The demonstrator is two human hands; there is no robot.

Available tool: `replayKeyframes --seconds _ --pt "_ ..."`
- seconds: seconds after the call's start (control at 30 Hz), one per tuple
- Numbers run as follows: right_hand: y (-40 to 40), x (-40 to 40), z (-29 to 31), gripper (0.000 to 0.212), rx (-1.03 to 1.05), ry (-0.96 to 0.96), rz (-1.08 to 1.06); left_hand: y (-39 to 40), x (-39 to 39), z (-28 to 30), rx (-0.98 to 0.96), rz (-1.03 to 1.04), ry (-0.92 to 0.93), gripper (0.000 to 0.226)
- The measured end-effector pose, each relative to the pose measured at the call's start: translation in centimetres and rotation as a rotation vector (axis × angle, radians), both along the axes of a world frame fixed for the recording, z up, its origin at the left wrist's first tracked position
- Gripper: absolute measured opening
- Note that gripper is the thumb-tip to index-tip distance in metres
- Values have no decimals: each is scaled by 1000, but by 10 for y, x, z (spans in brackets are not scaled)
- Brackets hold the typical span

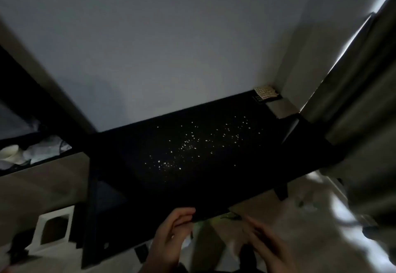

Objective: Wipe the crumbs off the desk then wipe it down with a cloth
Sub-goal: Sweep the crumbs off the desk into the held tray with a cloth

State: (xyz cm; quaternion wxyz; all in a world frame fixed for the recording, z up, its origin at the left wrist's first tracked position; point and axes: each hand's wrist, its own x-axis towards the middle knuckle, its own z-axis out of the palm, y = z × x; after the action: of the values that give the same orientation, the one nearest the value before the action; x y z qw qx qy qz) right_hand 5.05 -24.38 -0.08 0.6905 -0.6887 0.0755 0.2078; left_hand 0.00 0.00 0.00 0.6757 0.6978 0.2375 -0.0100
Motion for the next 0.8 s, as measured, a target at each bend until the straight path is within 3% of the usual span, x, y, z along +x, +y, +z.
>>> replayKeyframes --seconds 0.07,0.17,0.37,0.53,0.63,0.67,0.73,0.8 --pt "-22 17 -1 62 19 18 29 -19 19 3 18 9 -31 32" --pt "-57 47 -1 45 72 33 76 -50 44 8 30 20 -58 31" --pt "-111 94 3 61 57 -24 147 -107 72 9 -22 56 19 39" --pt "-140 129 -3 44 91 -6 170 -137 72 -1 76 58 17 35" --pt "-142 146 4 85 83 -19 199 -144 79 0 65 59 15 38" --pt "-142 151 5 86 74 -14 191 -144 84 2 71 58 14 40" --pt "-142 158 2 64 63 0 178 -143 95 5 52 58 8 40" --pt "-142 164 0 60 39 -20 174 -141 111 9 25 55 -9 42"
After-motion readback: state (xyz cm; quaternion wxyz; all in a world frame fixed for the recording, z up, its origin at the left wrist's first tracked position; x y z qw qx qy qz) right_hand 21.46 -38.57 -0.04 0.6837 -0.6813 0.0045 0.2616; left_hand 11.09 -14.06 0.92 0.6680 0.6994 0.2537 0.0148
